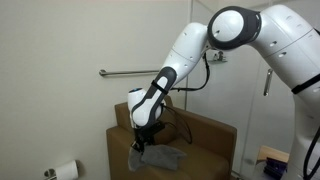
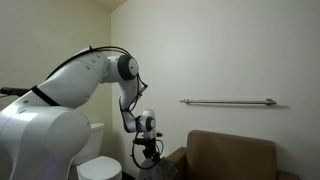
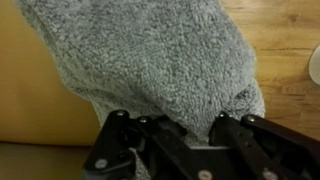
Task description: Use the towel to wipe the left armrest of the chair
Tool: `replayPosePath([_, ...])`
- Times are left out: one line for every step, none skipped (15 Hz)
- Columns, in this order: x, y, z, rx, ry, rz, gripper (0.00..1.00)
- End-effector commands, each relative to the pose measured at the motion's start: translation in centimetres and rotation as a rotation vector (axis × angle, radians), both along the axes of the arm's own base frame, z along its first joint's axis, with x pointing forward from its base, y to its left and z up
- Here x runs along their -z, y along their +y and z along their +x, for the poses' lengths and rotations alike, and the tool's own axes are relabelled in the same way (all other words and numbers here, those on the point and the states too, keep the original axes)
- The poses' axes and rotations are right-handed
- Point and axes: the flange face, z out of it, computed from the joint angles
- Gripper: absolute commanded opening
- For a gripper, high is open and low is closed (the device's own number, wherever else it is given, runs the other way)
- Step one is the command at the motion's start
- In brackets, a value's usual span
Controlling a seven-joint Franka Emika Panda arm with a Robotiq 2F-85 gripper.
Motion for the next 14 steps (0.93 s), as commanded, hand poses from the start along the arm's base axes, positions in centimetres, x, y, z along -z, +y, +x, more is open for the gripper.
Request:
replayPosePath([-1.9,-0.8,-6.7,0.05,0.075,0.0,0.06])
replayPosePath([-2.0,-0.9,-8.4,0.061,0.097,0.006,0.06])
replayPosePath([-2.0,-1.1,-10.2,0.071,0.117,0.009,0.06])
replayPosePath([-2.0,-1.2,-12.0,0.075,0.138,0.02,0.06])
replayPosePath([-2.1,-1.4,-13.7,0.076,0.153,0.028,0.06])
replayPosePath([-1.9,-1.6,-15.4,0.079,0.163,0.033,0.06])
replayPosePath([-1.6,-1.6,-16.0,0.087,0.161,0.025,0.06])
replayPosePath([-1.3,-1.5,-16.4,0.083,0.147,0.019,0.06])
replayPosePath([-0.9,-1.3,-16.1,0.077,0.122,0.004,0.06])
replayPosePath([-0.4,-1.1,-15.8,0.075,0.096,-0.005,0.06])
replayPosePath([0.3,-0.7,-14.8,0.072,0.065,-0.013,0.06])
replayPosePath([0.9,-0.4,-14.1,0.067,0.04,-0.015,0.06])
replayPosePath([1.7,-0.1,-12.8,0.061,0.013,-0.019,0.06])
replayPosePath([2.3,0.3,-11.7,0.057,-0.011,-0.017,0.06])
